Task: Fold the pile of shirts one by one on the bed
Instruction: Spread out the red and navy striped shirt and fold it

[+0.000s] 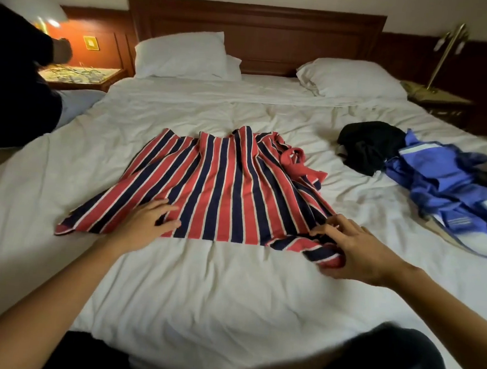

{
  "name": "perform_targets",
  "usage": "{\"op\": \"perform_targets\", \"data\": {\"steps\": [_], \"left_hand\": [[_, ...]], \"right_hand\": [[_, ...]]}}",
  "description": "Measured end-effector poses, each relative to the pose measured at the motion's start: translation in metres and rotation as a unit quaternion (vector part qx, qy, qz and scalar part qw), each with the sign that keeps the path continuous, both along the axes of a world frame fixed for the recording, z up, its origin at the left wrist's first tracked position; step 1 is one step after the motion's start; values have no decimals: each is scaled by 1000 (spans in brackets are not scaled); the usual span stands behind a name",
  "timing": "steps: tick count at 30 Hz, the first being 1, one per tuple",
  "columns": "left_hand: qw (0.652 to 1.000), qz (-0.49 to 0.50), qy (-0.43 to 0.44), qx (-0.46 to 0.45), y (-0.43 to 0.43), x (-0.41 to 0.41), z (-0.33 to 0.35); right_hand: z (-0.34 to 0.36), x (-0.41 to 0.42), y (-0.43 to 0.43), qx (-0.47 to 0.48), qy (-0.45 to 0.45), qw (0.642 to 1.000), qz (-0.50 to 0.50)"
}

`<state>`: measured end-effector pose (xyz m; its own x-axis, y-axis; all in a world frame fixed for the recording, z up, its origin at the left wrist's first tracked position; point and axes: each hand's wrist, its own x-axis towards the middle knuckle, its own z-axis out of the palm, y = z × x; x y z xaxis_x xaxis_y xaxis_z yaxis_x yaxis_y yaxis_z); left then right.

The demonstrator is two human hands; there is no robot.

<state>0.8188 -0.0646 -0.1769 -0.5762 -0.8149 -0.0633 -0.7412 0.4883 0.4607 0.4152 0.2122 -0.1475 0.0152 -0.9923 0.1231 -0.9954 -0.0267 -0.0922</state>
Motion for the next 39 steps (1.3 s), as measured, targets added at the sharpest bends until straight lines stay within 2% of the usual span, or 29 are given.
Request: {"op": "perform_targets", "data": {"steps": [2, 4, 7, 9, 11, 13, 14, 16, 18, 19, 21, 23, 26, 28, 30, 32, 34, 36, 37, 39], "left_hand": [[1000, -10, -29, 3, 7, -17, -10], [995, -15, -94, -12, 9, -29, -17], [989, -27, -142, -21, 8, -31, -23], [983, -43, -172, -37, 6, -28, -26], [975, -61, -203, -66, 5, -26, -29], [976, -54, -201, -64, 7, -26, -28], [974, -59, -209, -70, 8, -26, -27], [964, -74, -240, -88, 9, -27, -27], [960, -78, -251, -92, 11, -28, -24], [962, -77, -248, -88, 12, -28, -23], [963, -81, -243, -85, 14, -29, -22], [955, -86, -266, -94, 14, -29, -22], [962, -66, -256, -75, 12, -30, -23], [967, -55, -242, -65, 13, -30, -24], [967, -58, -238, -67, 12, -30, -25], [970, -57, -229, -66, 11, -29, -26], [967, -66, -236, -73, 10, -28, -26], [964, -74, -245, -75, 9, -28, -26], [964, -75, -243, -72, 9, -28, -26], [970, -62, -225, -62, 10, -29, -26]], "right_hand": [[-3, -2, 8, -47, 8, 999, -12], [-3, -1, 12, -84, -30, 996, -6], [8, 6, 12, -112, -198, 974, -8], [16, 13, 7, -120, -271, 954, -43], [23, 16, 1, -89, -312, 942, -88], [31, 16, 2, -8, -409, 903, -133], [34, 14, 5, 52, -462, 876, -127], [35, 14, 12, 167, -518, 837, -54], [32, 18, 15, 192, -514, 836, 5], [27, 21, 13, 156, -479, 864, 6], [16, 25, 9, 58, -324, 944, -8], [4, 34, 7, 46, -173, 984, 12], [-25, 49, 7, 108, -38, 993, 29], [-36, 52, 9, 98, 15, 995, 19], [-33, 50, 7, 15, 12, 1000, 24], [-24, 43, 4, -61, -44, 995, 61], [-14, 33, 3, -20, -126, 989, 71], [-4, 21, 4, 28, -236, 971, 27], [-1, 15, 2, 16, -265, 964, -4], [-4, 6, -3, -46, -247, 963, -97]]}}
